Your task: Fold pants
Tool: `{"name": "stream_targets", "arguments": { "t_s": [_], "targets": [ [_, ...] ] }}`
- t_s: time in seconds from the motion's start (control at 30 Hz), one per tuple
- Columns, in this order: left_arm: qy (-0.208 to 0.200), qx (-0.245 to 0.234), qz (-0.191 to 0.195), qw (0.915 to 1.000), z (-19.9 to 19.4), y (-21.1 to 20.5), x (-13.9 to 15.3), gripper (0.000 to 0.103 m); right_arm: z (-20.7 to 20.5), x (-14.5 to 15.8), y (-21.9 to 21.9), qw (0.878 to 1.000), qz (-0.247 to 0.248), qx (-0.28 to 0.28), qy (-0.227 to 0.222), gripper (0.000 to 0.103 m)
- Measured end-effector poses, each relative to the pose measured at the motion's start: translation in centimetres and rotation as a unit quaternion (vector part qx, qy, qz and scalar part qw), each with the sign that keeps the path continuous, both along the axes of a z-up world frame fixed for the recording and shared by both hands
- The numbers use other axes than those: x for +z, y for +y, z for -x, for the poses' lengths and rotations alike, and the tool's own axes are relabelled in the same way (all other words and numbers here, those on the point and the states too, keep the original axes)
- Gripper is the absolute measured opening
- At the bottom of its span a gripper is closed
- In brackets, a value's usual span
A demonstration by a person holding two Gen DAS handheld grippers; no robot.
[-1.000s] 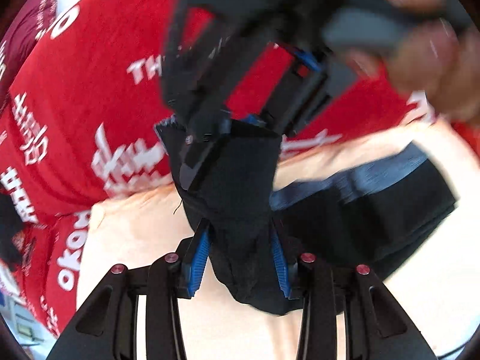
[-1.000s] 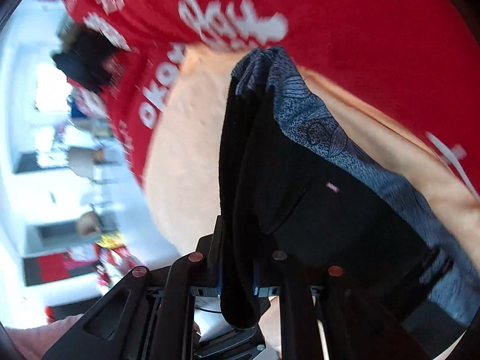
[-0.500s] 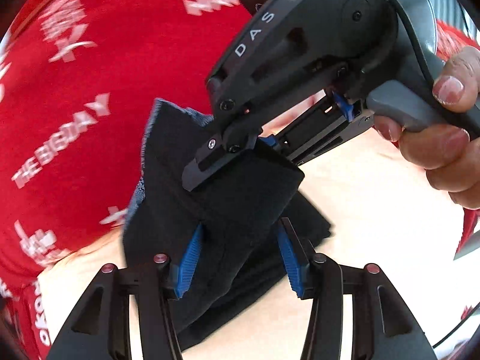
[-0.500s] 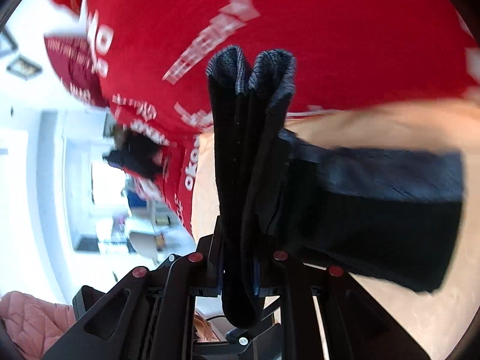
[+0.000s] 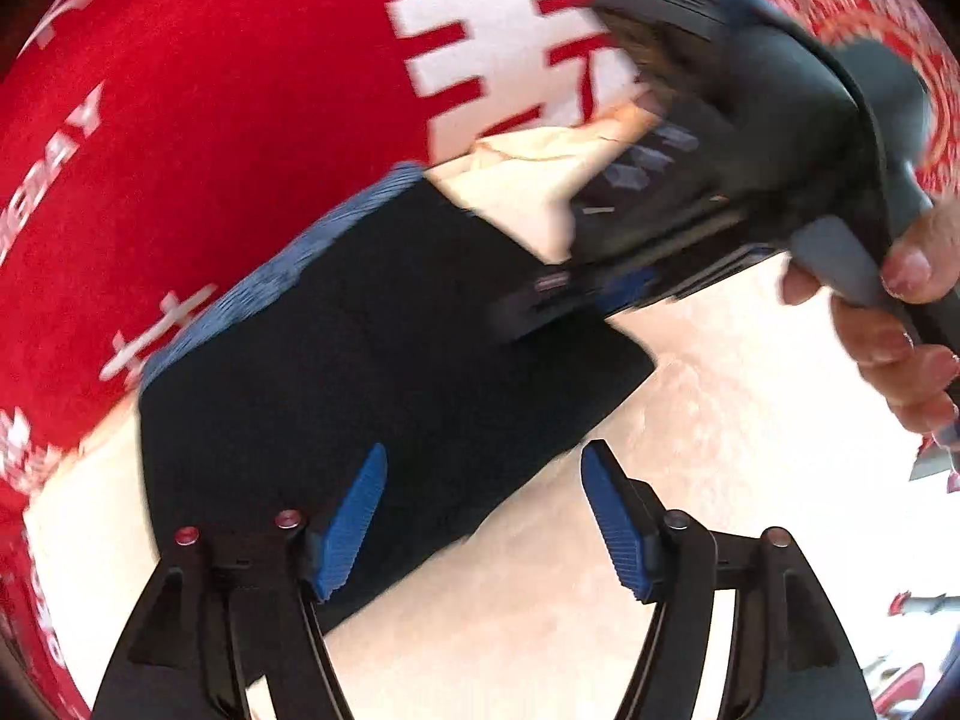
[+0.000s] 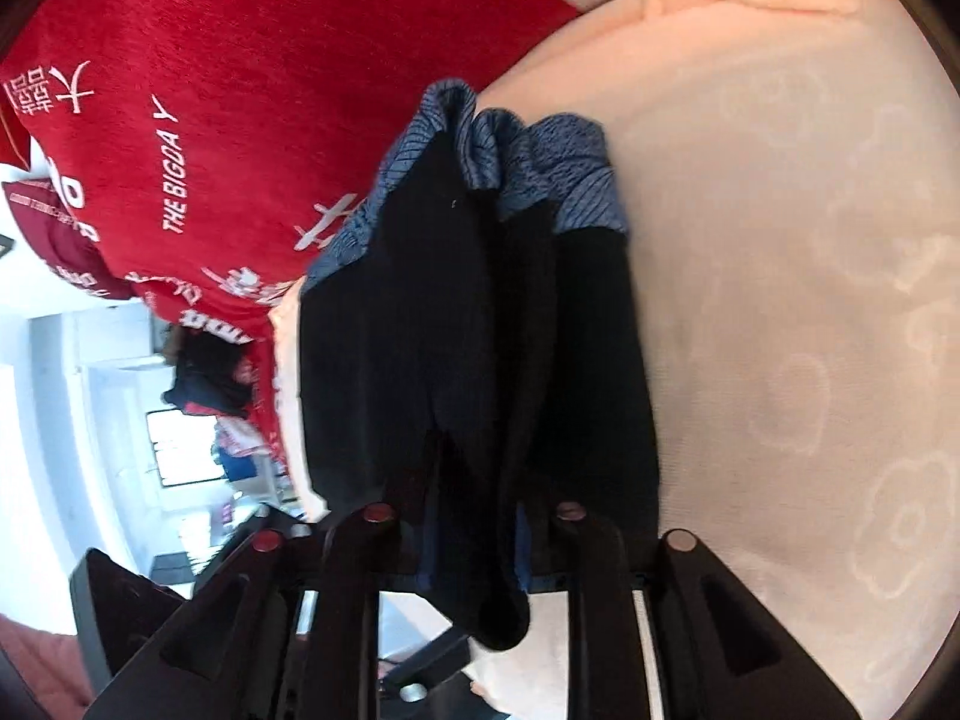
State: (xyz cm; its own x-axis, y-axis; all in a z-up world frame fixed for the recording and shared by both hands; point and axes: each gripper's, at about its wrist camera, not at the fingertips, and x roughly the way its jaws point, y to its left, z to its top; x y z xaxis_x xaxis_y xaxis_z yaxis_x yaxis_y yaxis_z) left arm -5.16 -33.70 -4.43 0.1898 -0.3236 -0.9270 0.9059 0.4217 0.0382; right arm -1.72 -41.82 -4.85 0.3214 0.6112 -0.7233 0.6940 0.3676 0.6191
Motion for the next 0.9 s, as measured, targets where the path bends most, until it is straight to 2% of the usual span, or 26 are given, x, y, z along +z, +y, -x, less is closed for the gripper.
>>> {"name": "stream_targets", "arguments": {
  "t_s": [0.1, 0.17, 0.2, 0.23, 0.27, 0.33, 0.4, 0.5, 0.57, 0.63, 0.7, 0.8, 0.9],
  "targets": [
    [0.009, 0.052, 0.001, 0.9986, -2.6, 2.8, 1.6, 0.069, -0.1, 1.9, 0.2, 0.998, 0.057, 0.024, 0.032, 0.025],
    [0.001, 0.097, -0.003, 0.9953, -4.9, 4.7, 2.5, 0.069, 0.1, 3.3, 0.2, 0.993, 0.097, 0.042, 0.057, 0.025],
    [-0.004, 0.122, -0.006, 0.9925, -6.2, 5.8, 2.5, 0.078, 0.1, 3.9, 0.4, 0.992, 0.107, 0.044, 0.059, 0.025],
    [-0.005, 0.15, -0.012, 0.9886, -7.7, 6.8, 2.3, 0.084, 0.2, 4.8, 0.5, 0.99, 0.121, 0.045, 0.058, 0.025],
    [-0.002, 0.18, -0.016, 0.9836, -9.2, 7.8, 1.9, 0.086, 0.2, 5.5, 0.7, 0.989, 0.129, 0.045, 0.057, 0.025],
    [0.018, 0.214, -0.026, 0.9764, -11.4, 9.4, 0.0, 0.086, 0.8, 6.8, 1.1, 0.988, 0.143, 0.039, 0.049, 0.025],
    [0.031, 0.234, -0.064, 0.9696, -12.9, 10.2, -2.5, 0.086, 0.7, 7.4, 1.9, 0.986, 0.156, 0.04, 0.038, 0.025],
    [0.067, 0.248, -0.061, 0.9646, -13.0, 11.3, -4.7, 0.086, -0.3, 6.8, 4.0, 0.984, 0.163, 0.064, 0.044, 0.025],
    [0.075, 0.249, -0.054, 0.9642, -12.9, 11.7, -4.7, 0.086, -0.7, 4.5, 5.6, 0.976, 0.177, 0.1, 0.081, 0.025],
    [0.076, 0.249, -0.052, 0.9642, -12.8, 11.8, -4.4, 0.086, -0.3, 3.3, 6.0, 0.977, 0.168, 0.091, 0.099, 0.025],
    [0.083, 0.25, -0.052, 0.9633, -13.2, 11.7, -4.3, 0.086, 0.7, 3.7, 5.6, 0.981, 0.156, 0.058, 0.096, 0.025],
    [0.098, 0.258, -0.044, 0.9603, -13.2, 12.1, -3.5, 0.086, 1.5, 4.4, 5.8, 0.976, 0.169, 0.065, 0.12, 0.025],
    [0.105, 0.264, -0.043, 0.9576, -13.7, 12.3, -2.8, 0.086, 2.1, 5.5, 6.1, 0.977, 0.165, 0.061, 0.124, 0.025]
  ]
}}
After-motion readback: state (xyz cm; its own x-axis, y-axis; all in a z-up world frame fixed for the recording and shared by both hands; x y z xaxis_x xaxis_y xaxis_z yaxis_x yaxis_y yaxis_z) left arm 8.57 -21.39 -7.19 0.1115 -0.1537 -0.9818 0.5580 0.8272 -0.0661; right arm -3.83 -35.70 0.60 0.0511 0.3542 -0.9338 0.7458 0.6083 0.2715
